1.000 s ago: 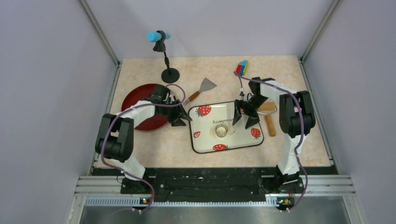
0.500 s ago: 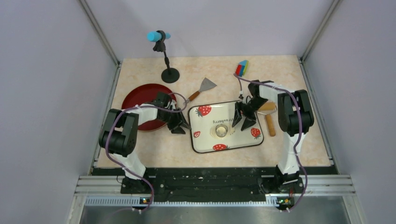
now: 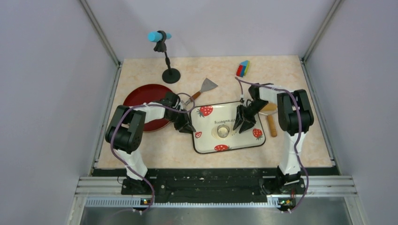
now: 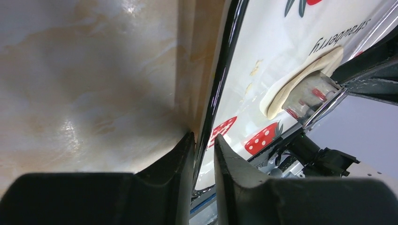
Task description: Roll out the dumpling wrappers from the dough
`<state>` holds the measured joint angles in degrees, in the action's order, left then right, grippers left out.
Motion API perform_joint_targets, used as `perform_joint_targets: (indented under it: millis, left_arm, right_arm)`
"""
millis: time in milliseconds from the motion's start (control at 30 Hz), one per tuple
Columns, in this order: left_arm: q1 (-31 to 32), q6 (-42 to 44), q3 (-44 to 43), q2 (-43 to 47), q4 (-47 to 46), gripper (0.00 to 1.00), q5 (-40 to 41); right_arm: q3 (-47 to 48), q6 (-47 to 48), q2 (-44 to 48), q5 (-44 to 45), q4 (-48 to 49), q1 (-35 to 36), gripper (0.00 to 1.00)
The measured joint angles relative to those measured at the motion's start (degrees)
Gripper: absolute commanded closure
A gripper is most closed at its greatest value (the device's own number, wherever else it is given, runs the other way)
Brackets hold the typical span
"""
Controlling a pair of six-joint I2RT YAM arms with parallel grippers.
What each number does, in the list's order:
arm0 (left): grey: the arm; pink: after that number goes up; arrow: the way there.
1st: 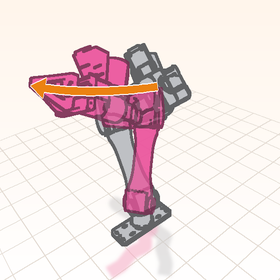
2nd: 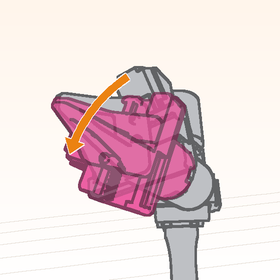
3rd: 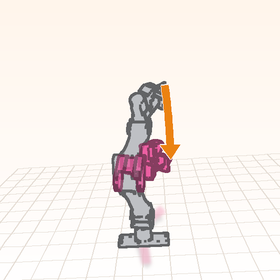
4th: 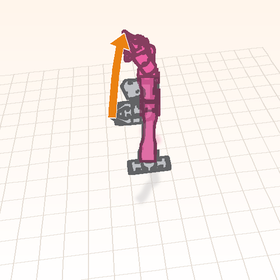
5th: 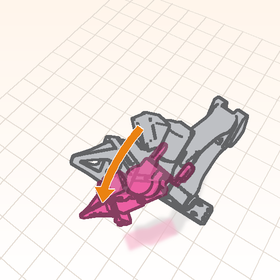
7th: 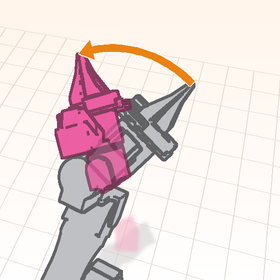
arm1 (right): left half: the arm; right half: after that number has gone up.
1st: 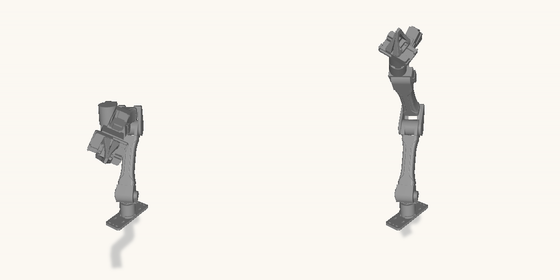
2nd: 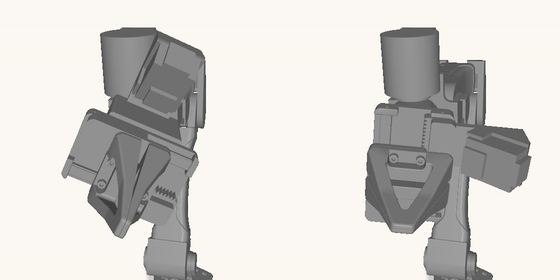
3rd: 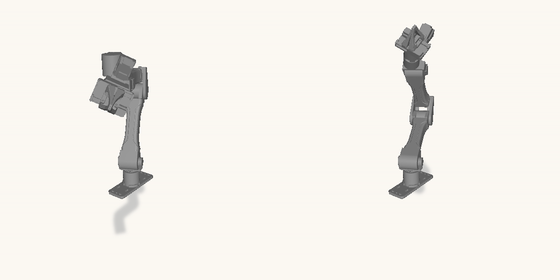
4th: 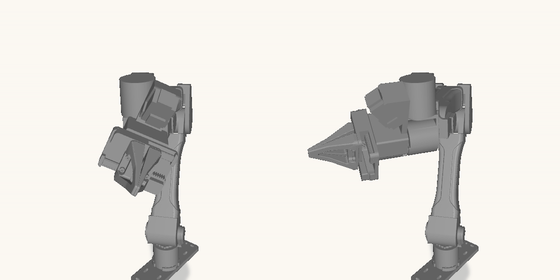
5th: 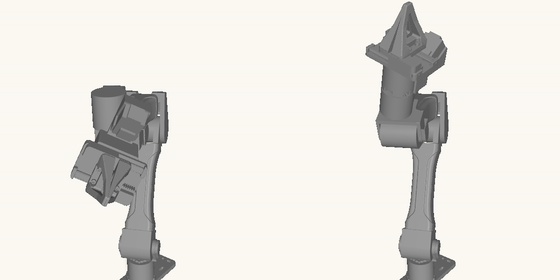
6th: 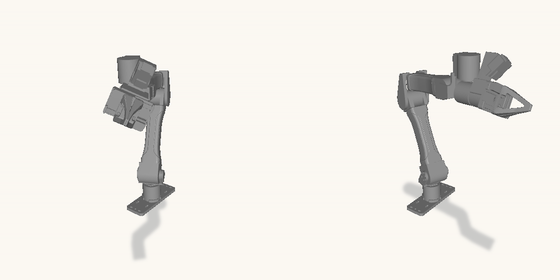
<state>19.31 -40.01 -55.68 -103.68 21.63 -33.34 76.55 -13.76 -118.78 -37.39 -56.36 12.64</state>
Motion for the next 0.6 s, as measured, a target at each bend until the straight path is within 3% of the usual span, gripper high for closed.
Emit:
perform_joint_targets:
  millis: [600]
  left_arm:
    - [0.3, 1.4, -0.9, -1.1, 1.2, 0.9, -0.3]
  right_arm:
    - [6.1, -0.9, -3.9, 0.3, -1.2, 0.9, 0.68]
